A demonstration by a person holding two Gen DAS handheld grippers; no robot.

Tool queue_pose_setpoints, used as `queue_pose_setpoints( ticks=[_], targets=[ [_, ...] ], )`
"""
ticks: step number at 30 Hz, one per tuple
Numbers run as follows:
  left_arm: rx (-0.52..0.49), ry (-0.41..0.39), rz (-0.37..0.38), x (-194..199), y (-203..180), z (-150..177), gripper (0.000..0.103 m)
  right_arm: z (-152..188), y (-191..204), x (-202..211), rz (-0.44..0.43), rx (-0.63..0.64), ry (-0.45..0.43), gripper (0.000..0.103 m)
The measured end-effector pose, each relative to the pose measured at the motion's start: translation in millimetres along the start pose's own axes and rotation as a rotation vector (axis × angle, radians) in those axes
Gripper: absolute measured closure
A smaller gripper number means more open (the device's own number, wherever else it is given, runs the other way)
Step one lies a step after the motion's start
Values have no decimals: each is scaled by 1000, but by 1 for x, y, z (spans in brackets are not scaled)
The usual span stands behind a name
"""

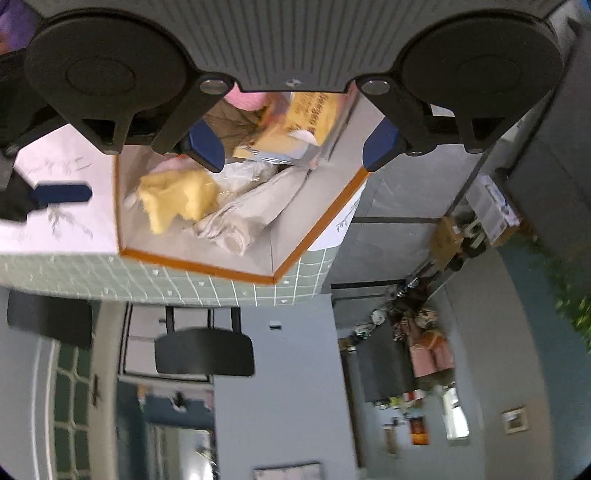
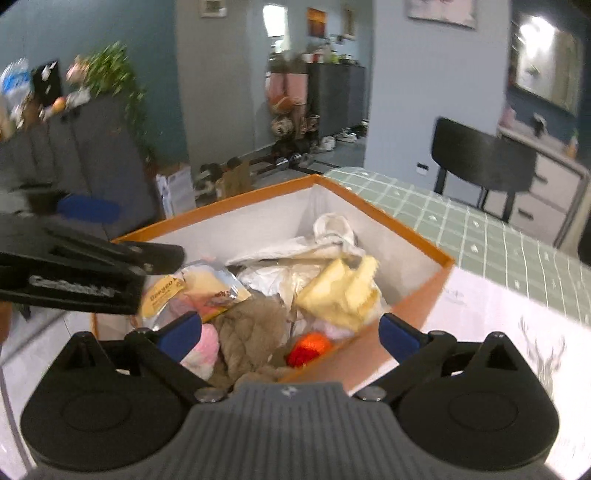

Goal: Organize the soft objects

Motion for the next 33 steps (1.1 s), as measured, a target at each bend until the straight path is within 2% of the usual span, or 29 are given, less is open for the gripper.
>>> queue_pose_setpoints(
  ticks=[3,6,9,12,15,20,33],
  targets=[
    [51,-13,-10,15,2,4,2,10,-5,10,48,-50,-9,3],
    [117,-18,-52,23,11,20,0,20,-8,18,74,-84,-32,3],
    [187,-17,-72,24,18,33,0,31,-15,19,115,-127,-13,3],
    [230,32,-119,21,22,50,0,40,-18,22,136,-120,-16,3],
    [240,65,-165,18,22,59,0,45,-21,26,145,-127,-20,3],
    [260,91,-117,12,13,70,0,45,-19,34,116,-148,-16,3],
    [184,102,-140,15,-11,78,0,53,-16,37,139,-130,1,3]
  ],
)
Point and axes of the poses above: each gripper's, at about its wrist camera, not at the fingertips, and x roughly against the way its jaws point, y to its left, z to its underside, the point moved 6 cm from there along -x, roughly the way its jaws point, and after that the axes turned 5 degrees about y, right-handed, at the moved point
